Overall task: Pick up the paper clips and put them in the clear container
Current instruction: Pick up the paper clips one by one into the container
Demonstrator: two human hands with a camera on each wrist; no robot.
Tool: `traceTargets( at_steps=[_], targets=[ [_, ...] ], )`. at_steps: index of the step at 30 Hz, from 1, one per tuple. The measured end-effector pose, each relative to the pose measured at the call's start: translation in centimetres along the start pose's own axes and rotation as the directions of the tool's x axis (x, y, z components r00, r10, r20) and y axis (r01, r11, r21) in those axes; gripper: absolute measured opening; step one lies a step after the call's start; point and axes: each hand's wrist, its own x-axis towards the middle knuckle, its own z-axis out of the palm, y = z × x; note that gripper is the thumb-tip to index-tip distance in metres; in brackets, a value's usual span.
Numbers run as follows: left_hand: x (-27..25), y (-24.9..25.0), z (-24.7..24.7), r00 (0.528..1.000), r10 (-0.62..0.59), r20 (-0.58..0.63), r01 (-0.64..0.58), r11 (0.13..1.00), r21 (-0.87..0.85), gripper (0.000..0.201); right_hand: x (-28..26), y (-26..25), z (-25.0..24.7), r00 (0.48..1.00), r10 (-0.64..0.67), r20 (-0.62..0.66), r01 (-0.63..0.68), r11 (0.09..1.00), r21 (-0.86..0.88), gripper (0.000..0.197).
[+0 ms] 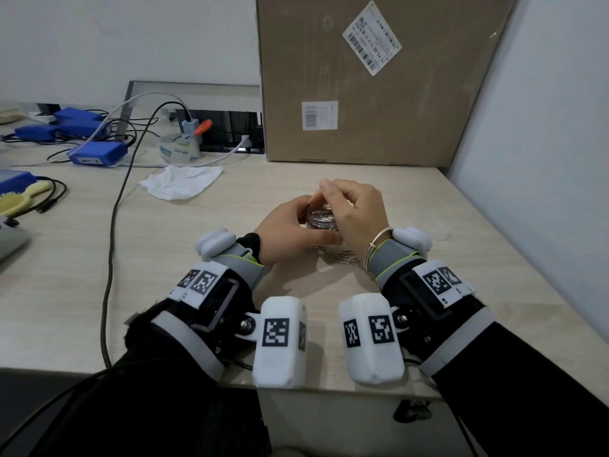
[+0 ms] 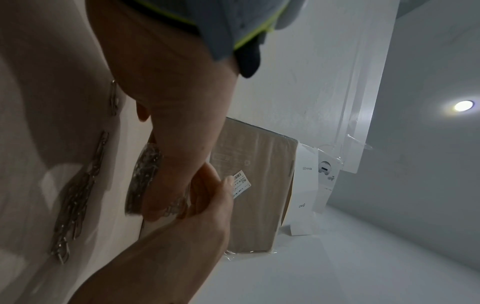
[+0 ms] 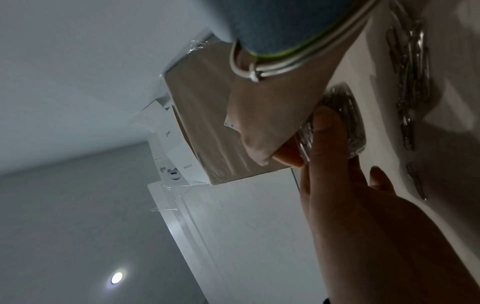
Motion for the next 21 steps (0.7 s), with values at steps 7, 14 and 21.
traceTargets(
  at_steps=[7, 14, 21],
  targets=[
    [0.3, -0.4, -0.4, 0.989, -0.019, -0.149, 0.021, 1.000, 0.016, 0.057, 0.2, 0.1, -0.5, 0.989, 0.031, -0.143, -0.028, 0.999, 0.019, 0.048],
    [0.6, -1.9, -2.9, 0.881, -0.176, -0.440, 0.247, 0.963, 0.109, 0.062, 0.5, 2.0, -2.2, 0.910, 0.326, -0.256, -0.356, 0.931, -0.080, 0.055],
    [0.7, -2.6, -3.6, 0.853, -0.257, -0.453, 0.405, 0.875, 0.265, 0.073, 0.1, 2.4, -3.0, 0.877, 0.457, -0.150, -0.480, 0.817, -0.319, 0.070]
  ],
)
